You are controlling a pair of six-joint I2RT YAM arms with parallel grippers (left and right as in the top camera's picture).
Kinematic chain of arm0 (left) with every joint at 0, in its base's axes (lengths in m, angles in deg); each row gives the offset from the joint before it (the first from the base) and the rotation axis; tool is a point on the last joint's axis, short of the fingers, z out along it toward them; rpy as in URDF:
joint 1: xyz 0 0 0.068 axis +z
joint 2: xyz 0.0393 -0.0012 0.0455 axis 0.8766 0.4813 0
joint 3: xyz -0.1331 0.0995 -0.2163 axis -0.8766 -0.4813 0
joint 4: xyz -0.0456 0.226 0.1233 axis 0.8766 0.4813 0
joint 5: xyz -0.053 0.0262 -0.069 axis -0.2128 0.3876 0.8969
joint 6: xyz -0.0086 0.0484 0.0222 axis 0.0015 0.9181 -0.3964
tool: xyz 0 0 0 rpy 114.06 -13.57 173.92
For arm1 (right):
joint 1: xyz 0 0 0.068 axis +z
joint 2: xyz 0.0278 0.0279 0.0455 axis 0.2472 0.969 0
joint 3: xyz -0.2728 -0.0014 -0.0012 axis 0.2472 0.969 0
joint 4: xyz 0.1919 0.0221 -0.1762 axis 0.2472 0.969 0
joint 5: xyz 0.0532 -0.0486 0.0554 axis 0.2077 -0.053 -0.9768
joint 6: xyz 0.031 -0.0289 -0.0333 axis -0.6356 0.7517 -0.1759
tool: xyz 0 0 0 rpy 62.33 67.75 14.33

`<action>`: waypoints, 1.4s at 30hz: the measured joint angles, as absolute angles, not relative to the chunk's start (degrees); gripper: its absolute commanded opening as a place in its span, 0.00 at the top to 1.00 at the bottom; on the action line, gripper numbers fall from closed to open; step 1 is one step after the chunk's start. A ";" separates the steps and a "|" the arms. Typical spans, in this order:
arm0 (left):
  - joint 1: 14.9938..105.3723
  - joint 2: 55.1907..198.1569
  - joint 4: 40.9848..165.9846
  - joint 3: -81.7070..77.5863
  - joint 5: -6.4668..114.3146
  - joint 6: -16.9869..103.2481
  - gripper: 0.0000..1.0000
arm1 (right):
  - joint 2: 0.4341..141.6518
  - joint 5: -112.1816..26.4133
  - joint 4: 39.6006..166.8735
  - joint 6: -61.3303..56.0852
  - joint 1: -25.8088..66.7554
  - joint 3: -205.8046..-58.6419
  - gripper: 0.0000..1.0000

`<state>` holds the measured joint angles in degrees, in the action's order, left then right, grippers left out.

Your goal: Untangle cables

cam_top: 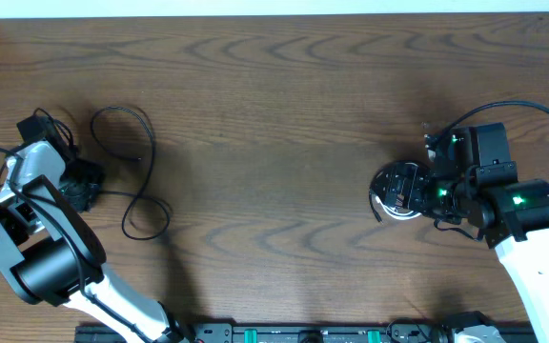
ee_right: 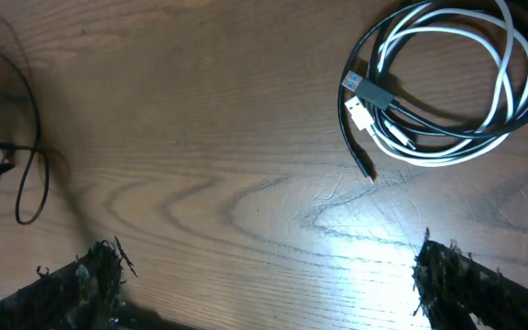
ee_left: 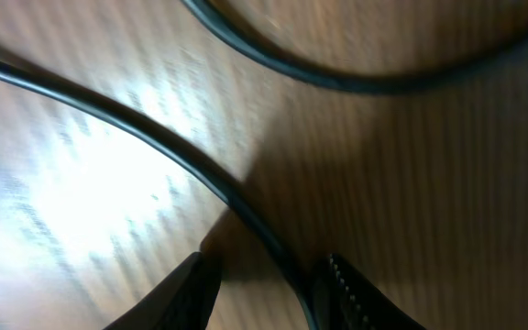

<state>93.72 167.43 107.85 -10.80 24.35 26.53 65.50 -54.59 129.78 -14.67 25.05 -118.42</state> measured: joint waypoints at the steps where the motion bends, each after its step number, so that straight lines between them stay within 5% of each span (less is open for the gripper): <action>1: 93.66 167.40 107.34 -11.00 23.43 26.20 0.61 | 65.50 -54.59 129.78 -14.67 25.05 -118.42 0.01; 12: 93.66 166.90 102.42 -12.68 18.30 24.19 0.92 | 65.50 -54.59 129.78 -14.67 25.05 -118.42 0.01; 20: 93.72 166.75 102.67 -12.64 19.35 25.72 0.93 | 65.50 -54.59 129.78 -14.67 25.05 -118.42 0.01; 26: 94.05 162.05 103.39 -9.99 31.06 28.43 0.92 | 65.50 -54.59 129.78 -14.67 25.05 -118.42 0.01; 32: 92.37 146.20 90.64 -1.93 44.46 28.39 0.93 | 65.50 -54.59 129.78 -14.67 25.05 -118.42 0.01; 38: 84.98 130.09 89.14 2.33 44.35 28.52 0.83 | 65.50 -54.59 129.78 -14.67 25.05 -118.42 0.01; 42: 83.30 128.56 97.59 2.46 35.04 28.52 0.61 | 65.50 -54.59 129.78 -14.67 25.05 -118.42 0.01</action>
<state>83.30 128.56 97.59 2.46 35.04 28.52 65.50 -54.59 129.78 -14.67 25.05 -118.42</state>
